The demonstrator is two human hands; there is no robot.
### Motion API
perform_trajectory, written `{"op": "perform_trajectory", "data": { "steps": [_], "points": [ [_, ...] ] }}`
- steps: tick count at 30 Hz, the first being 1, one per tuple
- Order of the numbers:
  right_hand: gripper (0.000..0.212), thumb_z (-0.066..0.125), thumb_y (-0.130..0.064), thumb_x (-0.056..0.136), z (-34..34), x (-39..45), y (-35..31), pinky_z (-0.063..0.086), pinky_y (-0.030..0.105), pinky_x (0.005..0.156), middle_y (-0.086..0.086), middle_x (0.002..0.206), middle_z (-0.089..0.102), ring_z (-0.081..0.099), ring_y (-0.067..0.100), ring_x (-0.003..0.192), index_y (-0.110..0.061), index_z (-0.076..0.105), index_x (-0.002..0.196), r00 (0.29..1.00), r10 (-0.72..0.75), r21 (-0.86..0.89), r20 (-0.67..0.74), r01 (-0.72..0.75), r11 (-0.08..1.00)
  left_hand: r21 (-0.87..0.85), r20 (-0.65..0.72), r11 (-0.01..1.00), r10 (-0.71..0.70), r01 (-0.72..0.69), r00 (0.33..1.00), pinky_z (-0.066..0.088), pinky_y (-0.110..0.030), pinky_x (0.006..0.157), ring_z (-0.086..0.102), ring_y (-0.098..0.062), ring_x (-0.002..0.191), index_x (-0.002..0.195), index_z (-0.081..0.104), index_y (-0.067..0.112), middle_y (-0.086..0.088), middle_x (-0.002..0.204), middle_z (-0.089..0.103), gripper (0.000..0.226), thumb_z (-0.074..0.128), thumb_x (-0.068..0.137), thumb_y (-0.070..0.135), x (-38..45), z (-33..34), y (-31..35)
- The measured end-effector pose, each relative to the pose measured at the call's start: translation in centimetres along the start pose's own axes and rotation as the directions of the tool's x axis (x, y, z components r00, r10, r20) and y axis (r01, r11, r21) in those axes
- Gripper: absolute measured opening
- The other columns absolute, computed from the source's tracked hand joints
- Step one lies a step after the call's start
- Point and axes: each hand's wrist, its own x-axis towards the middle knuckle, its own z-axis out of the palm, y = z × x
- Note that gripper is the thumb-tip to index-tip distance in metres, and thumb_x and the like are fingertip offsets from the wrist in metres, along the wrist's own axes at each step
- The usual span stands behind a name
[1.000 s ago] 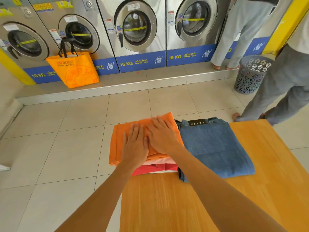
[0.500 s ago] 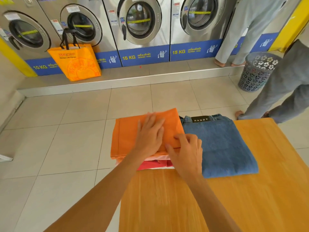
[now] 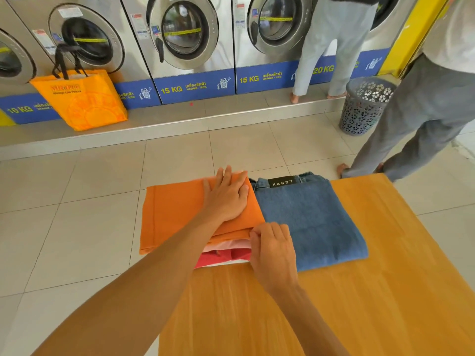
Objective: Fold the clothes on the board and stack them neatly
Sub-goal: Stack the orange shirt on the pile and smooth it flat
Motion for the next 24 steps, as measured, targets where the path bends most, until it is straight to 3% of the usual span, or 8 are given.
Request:
{"op": "perform_trajectory", "data": {
  "steps": [3,6,9,12,14,17,20,24],
  "points": [
    [0.016,0.055,-0.029,0.101,-0.1,0.6,0.0,0.052,0.036,0.069,-0.004,0.1,0.058,0.055,0.017,0.089,-0.02,0.063,0.111,0.982,0.189,0.151,0.01,-0.189,0.97,0.027,-0.063,1.0,0.016,-0.014,0.998,-0.005,-0.058,0.118,-0.011,-0.022,0.152,0.156,0.003,0.036,-0.001,0.166,-0.007,0.057,0.01,0.101,0.047,-0.7,0.6,0.4],
    [0.033,0.053,-0.026,0.101,0.4,1.1,-0.7,0.053,0.039,0.083,-0.006,0.127,0.055,0.055,0.015,0.111,-0.03,0.06,0.133,0.986,0.155,0.13,0.063,-0.162,0.978,0.002,-0.134,0.997,0.072,-0.072,0.988,-0.002,-0.048,0.122,-0.008,-0.016,0.152,0.158,-0.003,0.022,0.0,0.166,-0.007,0.06,0.012,0.104,0.042,-2.1,1.0,0.2],
    [0.033,0.058,-0.009,0.094,1.1,1.6,-1.6,0.045,0.041,0.094,0.0,0.133,0.059,0.054,0.022,0.122,-0.021,0.07,0.122,0.988,0.155,0.091,-0.004,-0.154,0.984,-0.025,-0.145,0.995,0.09,-0.095,0.985,0.0,-0.043,0.123,-0.006,-0.015,0.152,0.158,-0.003,0.015,-0.001,0.166,-0.004,0.062,0.013,0.104,0.042,-4.0,1.3,-0.9],
    [0.022,0.059,-0.014,0.096,1.7,3.5,-3.2,0.039,0.045,0.106,0.002,0.137,0.061,0.047,0.026,0.137,-0.016,0.073,0.113,0.993,0.089,0.094,-0.077,-0.081,0.992,0.037,-0.172,0.996,0.087,-0.082,0.981,-0.003,-0.039,0.123,-0.006,-0.017,0.152,0.157,0.001,0.016,-0.002,0.166,-0.002,0.065,0.007,0.102,0.049,-6.4,1.9,-2.9],
    [0.032,0.05,-0.021,0.1,2.6,6.1,-4.8,0.029,0.045,0.117,0.003,0.147,0.053,0.035,0.024,0.146,-0.014,0.065,0.128,0.997,-0.068,0.03,0.039,0.067,0.997,0.11,-0.215,0.993,0.062,-0.039,0.975,-0.004,-0.04,0.123,-0.007,-0.018,0.152,0.158,0.004,0.018,-0.001,0.165,0.0,0.066,0.007,0.102,0.051,-7.2,2.1,-4.6],
    [0.049,0.031,-0.032,0.104,4.9,9.1,-6.6,0.014,0.041,0.124,0.002,0.159,0.037,0.021,0.019,0.152,-0.017,0.043,0.149,0.902,-0.29,-0.125,0.321,0.344,0.931,0.096,-0.294,0.99,-0.073,0.105,0.953,-0.001,-0.043,0.123,-0.006,-0.019,0.152,0.158,0.009,0.02,0.0,0.166,0.003,0.061,0.014,0.104,0.047,-6.9,1.5,-7.0],
    [0.06,0.019,-0.043,0.105,6.4,9.5,-5.4,0.004,0.042,0.125,0.006,0.165,0.021,0.009,0.021,0.154,-0.013,0.024,0.157,0.866,-0.235,-0.215,0.442,0.356,0.909,0.031,-0.31,0.975,-0.198,0.218,0.93,0.001,-0.046,0.123,0.001,-0.022,0.153,0.158,0.013,0.024,-0.002,0.166,0.008,0.059,0.013,0.103,0.047,-7.0,1.0,-8.6],
    [0.077,0.011,-0.059,0.098,6.7,8.9,-3.5,-0.004,0.047,0.125,0.005,0.168,0.004,-0.007,0.02,0.155,-0.012,0.011,0.16,0.919,-0.127,-0.257,0.373,0.234,0.938,-0.11,-0.299,0.943,-0.333,0.315,0.894,0.008,-0.053,0.121,0.008,-0.021,0.152,0.157,0.013,0.021,-0.002,0.164,0.015,0.061,0.011,0.103,0.048,-7.8,0.7,-10.3]
  ]
}}
